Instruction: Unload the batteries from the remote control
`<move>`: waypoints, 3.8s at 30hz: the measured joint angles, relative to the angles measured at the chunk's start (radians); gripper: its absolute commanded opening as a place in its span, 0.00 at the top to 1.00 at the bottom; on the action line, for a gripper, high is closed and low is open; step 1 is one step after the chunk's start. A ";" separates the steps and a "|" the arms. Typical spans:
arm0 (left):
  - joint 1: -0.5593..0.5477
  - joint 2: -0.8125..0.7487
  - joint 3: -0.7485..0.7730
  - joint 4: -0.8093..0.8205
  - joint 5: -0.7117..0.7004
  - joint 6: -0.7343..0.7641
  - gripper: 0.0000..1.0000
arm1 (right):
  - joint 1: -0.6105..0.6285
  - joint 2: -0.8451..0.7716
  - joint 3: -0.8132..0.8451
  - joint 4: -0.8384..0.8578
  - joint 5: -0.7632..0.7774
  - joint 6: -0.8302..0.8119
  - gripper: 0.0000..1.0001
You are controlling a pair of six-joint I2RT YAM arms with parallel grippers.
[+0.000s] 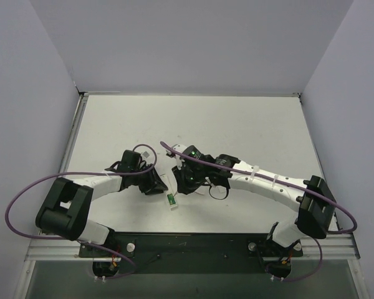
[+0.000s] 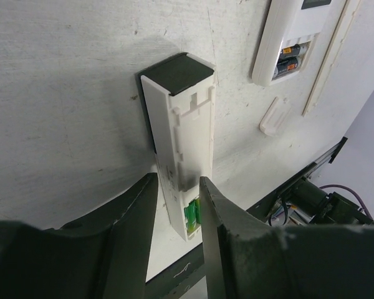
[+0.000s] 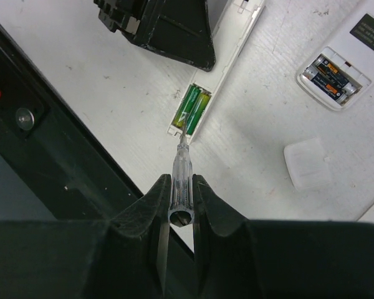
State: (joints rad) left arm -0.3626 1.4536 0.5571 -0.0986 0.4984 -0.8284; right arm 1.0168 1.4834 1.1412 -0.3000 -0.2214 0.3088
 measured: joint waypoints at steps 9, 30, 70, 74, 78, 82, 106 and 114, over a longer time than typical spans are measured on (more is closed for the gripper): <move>-0.006 0.019 -0.021 0.075 0.035 -0.019 0.61 | 0.025 0.074 0.038 -0.019 0.058 -0.005 1.00; -0.024 0.009 -0.045 0.101 0.048 -0.052 0.70 | 0.121 0.205 0.216 -0.143 0.261 0.043 1.00; -0.031 0.017 -0.078 0.180 0.063 -0.078 0.78 | -0.079 -0.068 -0.383 0.549 0.111 0.365 1.00; -0.031 0.016 -0.079 0.181 0.063 -0.078 0.78 | -0.087 -0.068 -0.385 0.557 0.097 0.368 1.00; -0.031 0.016 -0.076 0.179 0.063 -0.077 0.75 | -0.089 -0.067 -0.384 0.555 0.092 0.367 1.00; -0.035 0.016 -0.060 0.146 0.052 -0.071 0.69 | -0.093 -0.068 -0.384 0.555 0.076 0.356 1.00; -0.056 -0.112 0.084 -0.234 -0.113 0.088 0.53 | -0.126 -0.065 -0.384 0.526 -0.043 0.349 1.00; -0.069 -0.115 -0.015 -0.195 -0.069 0.068 0.49 | -0.187 -0.062 -0.386 0.515 -0.087 0.338 1.00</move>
State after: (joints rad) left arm -0.4313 1.3388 0.5419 -0.2932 0.4297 -0.7609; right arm 0.8295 1.4212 0.7551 0.2153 -0.3088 0.6472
